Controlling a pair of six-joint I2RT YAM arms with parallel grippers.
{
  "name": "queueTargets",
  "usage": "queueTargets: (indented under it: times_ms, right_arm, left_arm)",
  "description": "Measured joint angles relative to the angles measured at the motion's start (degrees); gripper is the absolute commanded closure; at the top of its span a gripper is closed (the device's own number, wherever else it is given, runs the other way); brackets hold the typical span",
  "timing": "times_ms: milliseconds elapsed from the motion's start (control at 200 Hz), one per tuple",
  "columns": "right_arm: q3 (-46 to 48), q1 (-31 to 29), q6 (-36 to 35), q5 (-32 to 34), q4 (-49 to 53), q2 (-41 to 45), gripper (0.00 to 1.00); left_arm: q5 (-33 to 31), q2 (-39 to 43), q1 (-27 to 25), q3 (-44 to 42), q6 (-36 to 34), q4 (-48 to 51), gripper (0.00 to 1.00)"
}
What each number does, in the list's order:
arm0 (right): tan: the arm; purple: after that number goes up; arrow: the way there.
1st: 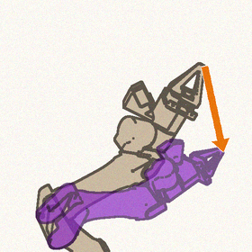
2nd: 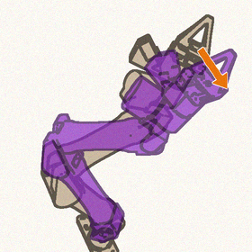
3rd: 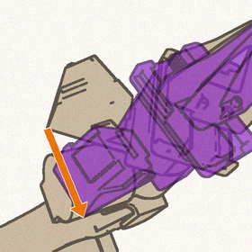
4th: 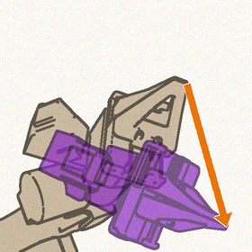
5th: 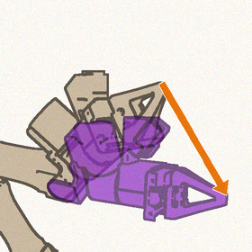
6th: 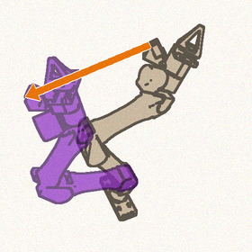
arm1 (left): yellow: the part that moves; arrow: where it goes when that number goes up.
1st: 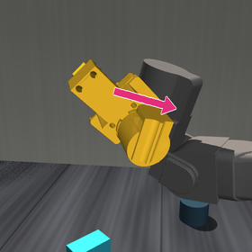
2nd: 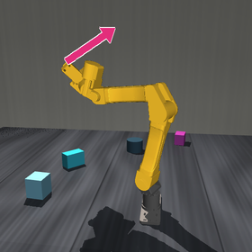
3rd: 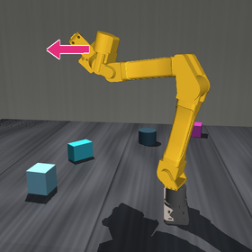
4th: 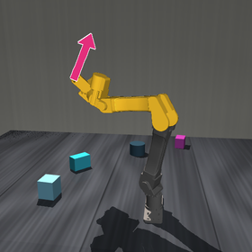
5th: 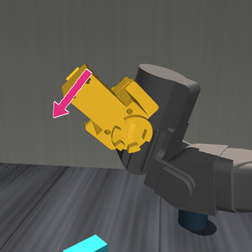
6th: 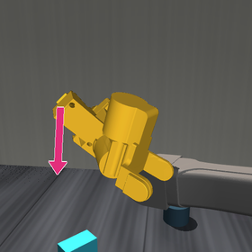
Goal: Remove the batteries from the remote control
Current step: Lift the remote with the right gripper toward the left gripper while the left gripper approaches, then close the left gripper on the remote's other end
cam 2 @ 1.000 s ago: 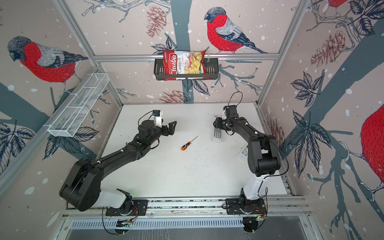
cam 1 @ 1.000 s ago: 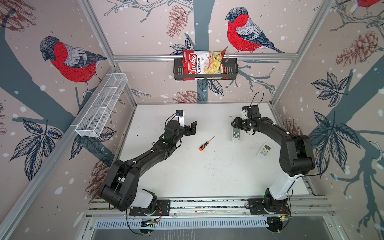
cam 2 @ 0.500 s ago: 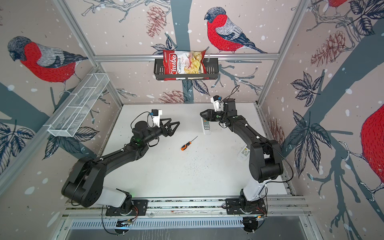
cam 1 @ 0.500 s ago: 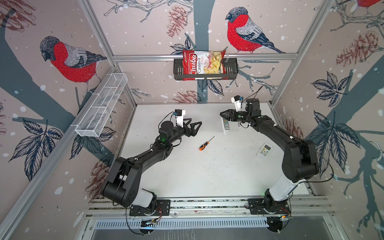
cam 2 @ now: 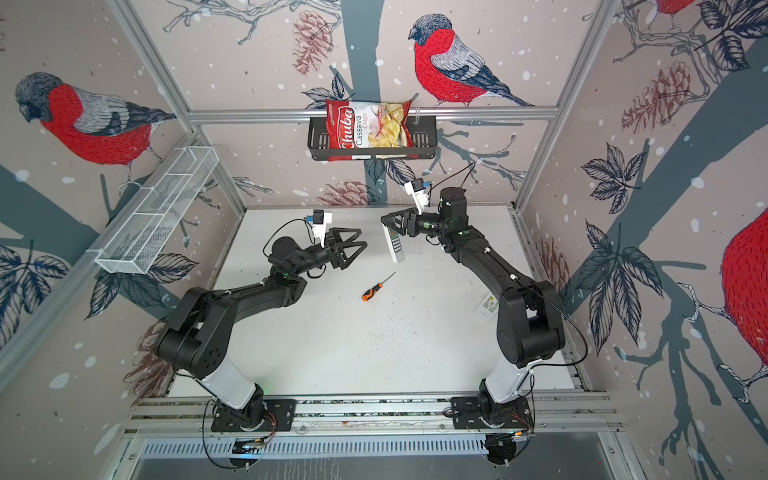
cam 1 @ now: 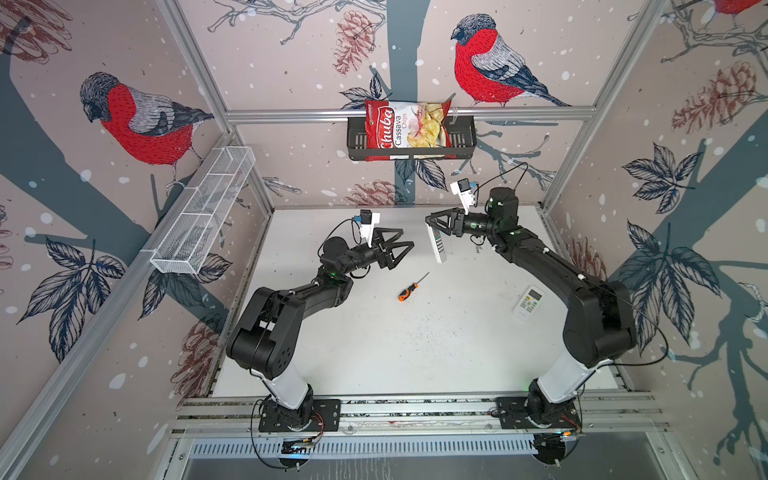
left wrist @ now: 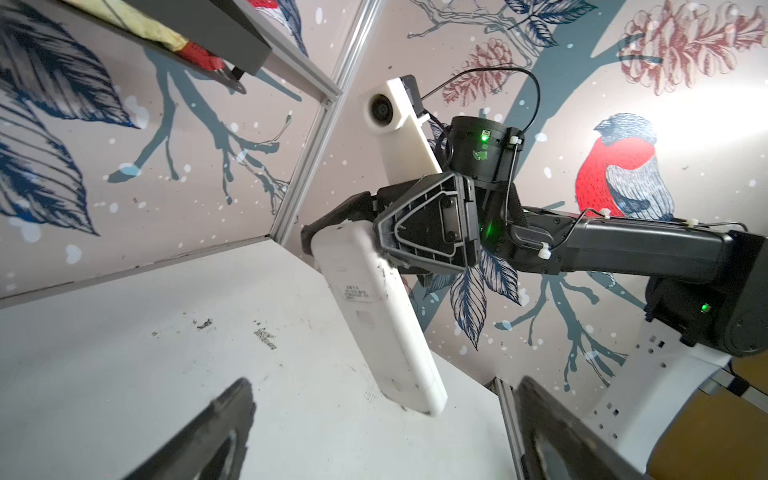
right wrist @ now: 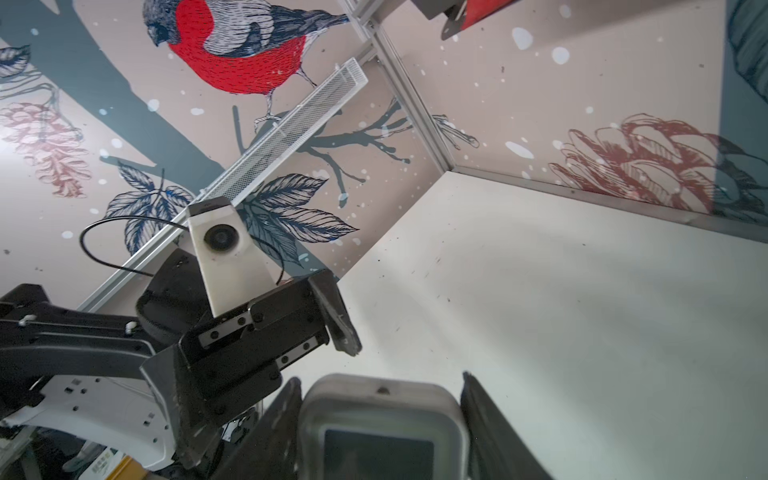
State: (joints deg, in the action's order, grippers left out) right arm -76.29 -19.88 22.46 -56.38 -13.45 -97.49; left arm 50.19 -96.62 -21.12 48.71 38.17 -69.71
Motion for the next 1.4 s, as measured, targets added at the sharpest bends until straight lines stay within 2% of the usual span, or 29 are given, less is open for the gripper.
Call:
queueTargets:
  times_ms: [345, 886, 1161, 1401]
  right_arm:
    - [-0.7, -2.2, 3.0, -6.1, -6.2, -1.8, 0.76]
    - [-4.2, -5.9, 3.0, -10.3, -7.1, -5.2, 0.76]
    - [-4.3, -6.9, 3.4, -12.5, -8.8, -5.6, 0.76]
    - [-4.0, -7.0, 4.5, -12.6, -10.3, -5.8, 0.76]
  left_arm:
    - [5.3, -6.7, -0.3, 3.2, 5.6, -9.1, 0.03]
    - [10.1, -12.5, -0.8, 6.1, 16.1, -20.8, 0.08]
    - [10.9, -12.8, -0.8, 6.2, 19.0, -21.3, 0.14]
    - [11.1, -13.5, -0.8, 6.1, 21.5, -21.8, 0.24]
